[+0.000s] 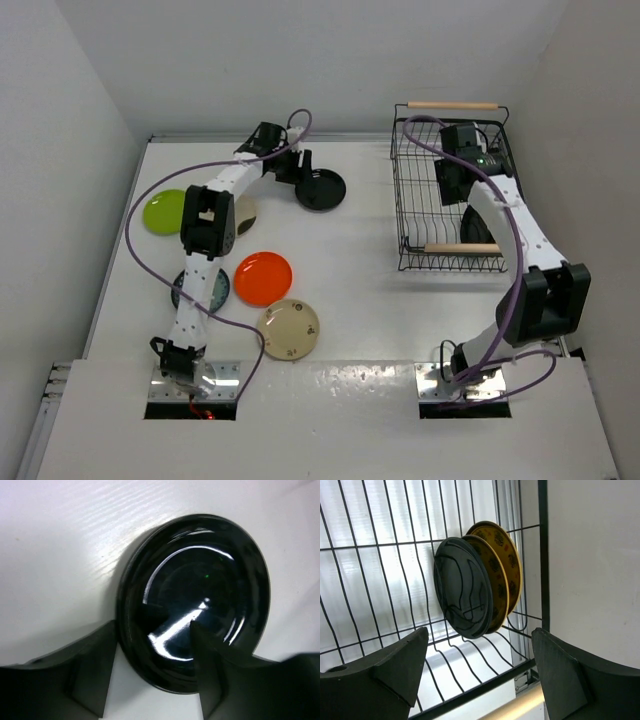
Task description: Load the plates into the dish rack
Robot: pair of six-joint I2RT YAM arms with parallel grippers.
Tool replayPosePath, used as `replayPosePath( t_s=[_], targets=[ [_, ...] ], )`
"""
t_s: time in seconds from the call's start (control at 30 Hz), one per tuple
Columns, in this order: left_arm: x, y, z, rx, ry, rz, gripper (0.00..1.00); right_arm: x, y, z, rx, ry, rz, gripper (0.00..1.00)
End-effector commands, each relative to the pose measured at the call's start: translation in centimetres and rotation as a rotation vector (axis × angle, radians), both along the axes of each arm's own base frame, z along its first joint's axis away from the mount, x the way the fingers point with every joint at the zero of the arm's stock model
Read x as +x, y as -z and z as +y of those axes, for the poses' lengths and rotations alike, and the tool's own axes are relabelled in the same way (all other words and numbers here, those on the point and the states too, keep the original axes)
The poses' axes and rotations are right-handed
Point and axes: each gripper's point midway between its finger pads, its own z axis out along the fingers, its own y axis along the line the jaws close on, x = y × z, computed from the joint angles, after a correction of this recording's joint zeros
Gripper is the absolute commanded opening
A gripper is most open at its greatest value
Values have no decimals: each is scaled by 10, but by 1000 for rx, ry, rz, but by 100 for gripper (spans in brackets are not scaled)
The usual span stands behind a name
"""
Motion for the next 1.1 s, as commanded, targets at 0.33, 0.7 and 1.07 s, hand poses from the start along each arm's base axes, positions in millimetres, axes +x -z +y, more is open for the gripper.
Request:
replayPosePath(
  t_s=[0.33,0.7,1.07],
  targets=[
    [-8,-40,-5,-6,31,-46,0,-4,-58,46,164,-160,-204,91],
    [-90,-224,-43,-299,508,-292,0,36,-73,245,803,-710,-321,91],
    [-123,-252,-48,-400,598,-259,0,74,-29,303,950,-694,-220,63]
  ],
)
